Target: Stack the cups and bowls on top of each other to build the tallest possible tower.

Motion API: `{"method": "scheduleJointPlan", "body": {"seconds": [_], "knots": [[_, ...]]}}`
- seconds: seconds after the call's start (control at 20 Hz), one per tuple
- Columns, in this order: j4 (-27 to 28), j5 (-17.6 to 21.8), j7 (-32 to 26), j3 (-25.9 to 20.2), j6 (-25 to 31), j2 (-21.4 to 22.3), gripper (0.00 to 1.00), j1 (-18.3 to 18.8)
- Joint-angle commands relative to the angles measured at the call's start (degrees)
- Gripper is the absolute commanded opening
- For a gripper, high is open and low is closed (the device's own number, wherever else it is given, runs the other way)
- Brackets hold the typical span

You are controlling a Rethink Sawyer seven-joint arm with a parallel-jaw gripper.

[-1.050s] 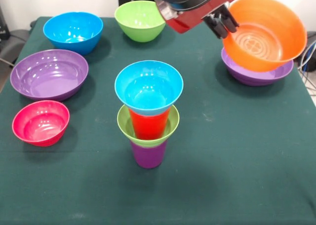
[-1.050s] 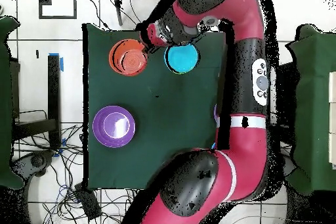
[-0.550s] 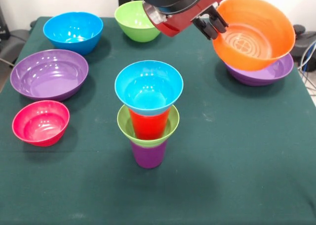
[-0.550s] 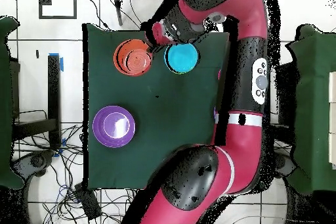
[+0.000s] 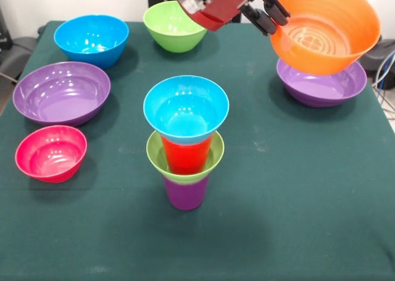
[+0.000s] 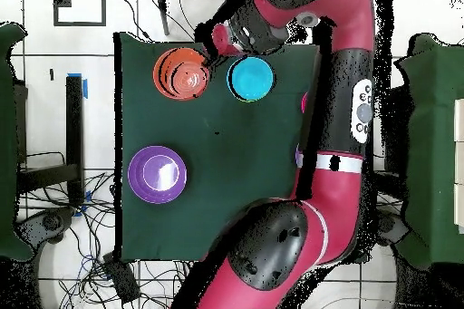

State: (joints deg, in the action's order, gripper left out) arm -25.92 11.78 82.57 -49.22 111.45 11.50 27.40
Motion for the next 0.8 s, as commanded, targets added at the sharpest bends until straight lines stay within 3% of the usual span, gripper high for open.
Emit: {"method": "scheduleJointPlan", "body": {"seconds": [0.05,0.4,0.8], "knots": [[1.5,5.9,-22.8,-5.2,3.7,-0.2,0.00,1.7],[4.8,11.8,-27.5,-9.5,6.4,-1.4,0.00,2.7],[8.4,21.8,-31.7,-18.6,10.8,-2.9,0.00,4.2]]}}
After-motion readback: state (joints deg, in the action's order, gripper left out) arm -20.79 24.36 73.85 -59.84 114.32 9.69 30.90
